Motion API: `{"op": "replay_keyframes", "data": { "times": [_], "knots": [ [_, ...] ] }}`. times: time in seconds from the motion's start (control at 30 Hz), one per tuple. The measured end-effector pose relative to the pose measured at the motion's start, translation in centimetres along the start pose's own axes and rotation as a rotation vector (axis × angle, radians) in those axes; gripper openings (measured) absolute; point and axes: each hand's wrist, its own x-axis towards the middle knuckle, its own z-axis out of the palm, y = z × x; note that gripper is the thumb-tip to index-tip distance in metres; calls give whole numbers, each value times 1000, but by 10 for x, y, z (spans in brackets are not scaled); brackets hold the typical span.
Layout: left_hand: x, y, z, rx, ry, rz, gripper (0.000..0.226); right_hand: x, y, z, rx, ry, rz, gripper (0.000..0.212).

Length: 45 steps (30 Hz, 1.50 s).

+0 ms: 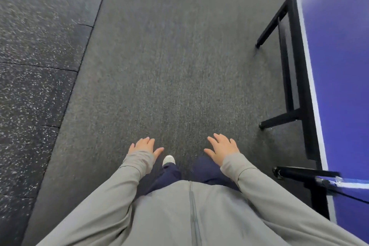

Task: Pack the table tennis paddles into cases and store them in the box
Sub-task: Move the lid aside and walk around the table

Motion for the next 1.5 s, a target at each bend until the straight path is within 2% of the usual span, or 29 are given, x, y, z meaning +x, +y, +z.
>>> {"op": "replay_keyframes", "data": {
  "times": [0.23, 0.4, 0.57, 0.77, 0.93, 1.17, 1.33, 1.5],
  "knots": [
    [89, 40, -80, 34, -48, 75, 66, 78, 14, -68, 80, -19, 50, 59],
    [156, 81, -141, 62, -47, 83, 66, 134, 77, -119, 140, -44, 182, 60],
    [232, 141, -234, 45, 20, 136, 65, 188, 147, -191, 261, -52, 316, 58],
    [311, 191, -320, 62, 35, 195, 66, 248, 180, -264, 309, -59, 336, 57],
    [392, 197, -388, 69, 25, 163, 66, 323, 193, -330, 333, -92, 350, 58],
    [514, 212, -524, 68, 36, 146, 65, 439, 197, -467, 405, -29, 397, 59],
    [579, 252, -608, 112, 24, 210, 65, 500, 209, -556, 432, 41, 391, 58],
    [642, 304, -669, 159, -3, 253, 66, 559, 250, -616, 437, 20, 421, 58]
  ]
}}
